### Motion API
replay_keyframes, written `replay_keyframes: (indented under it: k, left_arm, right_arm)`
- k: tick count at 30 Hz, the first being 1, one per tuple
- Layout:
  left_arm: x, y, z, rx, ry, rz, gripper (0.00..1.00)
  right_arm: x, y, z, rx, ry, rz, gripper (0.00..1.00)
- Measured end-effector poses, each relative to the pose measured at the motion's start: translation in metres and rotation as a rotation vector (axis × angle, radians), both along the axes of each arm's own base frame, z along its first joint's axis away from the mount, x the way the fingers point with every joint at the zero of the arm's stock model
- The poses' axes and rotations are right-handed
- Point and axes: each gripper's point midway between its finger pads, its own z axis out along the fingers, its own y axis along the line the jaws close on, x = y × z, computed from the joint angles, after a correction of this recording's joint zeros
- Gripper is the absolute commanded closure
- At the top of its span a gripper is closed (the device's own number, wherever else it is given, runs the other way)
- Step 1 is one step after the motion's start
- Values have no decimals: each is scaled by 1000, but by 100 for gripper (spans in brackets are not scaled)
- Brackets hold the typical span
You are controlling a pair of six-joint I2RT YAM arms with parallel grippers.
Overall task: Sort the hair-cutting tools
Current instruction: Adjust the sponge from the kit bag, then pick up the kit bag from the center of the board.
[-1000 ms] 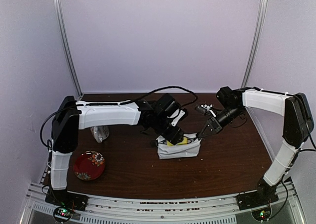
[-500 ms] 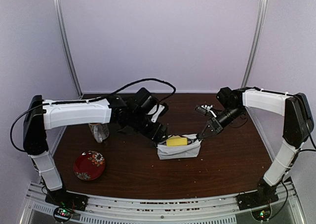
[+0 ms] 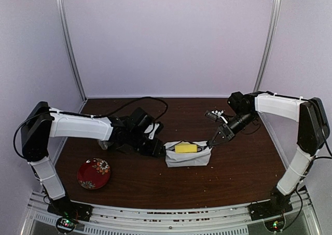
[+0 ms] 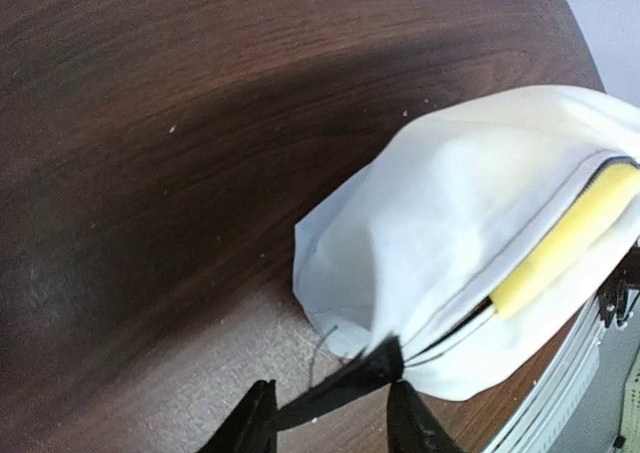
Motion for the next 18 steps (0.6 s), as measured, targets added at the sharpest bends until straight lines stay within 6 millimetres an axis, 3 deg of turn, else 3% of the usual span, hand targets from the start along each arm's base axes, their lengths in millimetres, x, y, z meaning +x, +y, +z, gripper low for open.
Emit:
replay_keyframes:
  k: [4, 8, 12, 18]
  left_arm:
    - [0, -8, 3, -79, 15, -9, 66]
    - [0, -16, 11, -136, 7, -27, 63]
    - [1, -22, 20, -179, -2, -40, 69]
    - [1, -26, 25, -209, -10, -49, 93]
  right_arm:
    - [0, 0, 0, 0, -1, 1, 99]
    - [0, 0, 0, 0, 0, 1, 99]
    - [-1, 0, 0, -1, 2, 1, 99]
    - [-1, 0, 0, -1, 2, 1, 99]
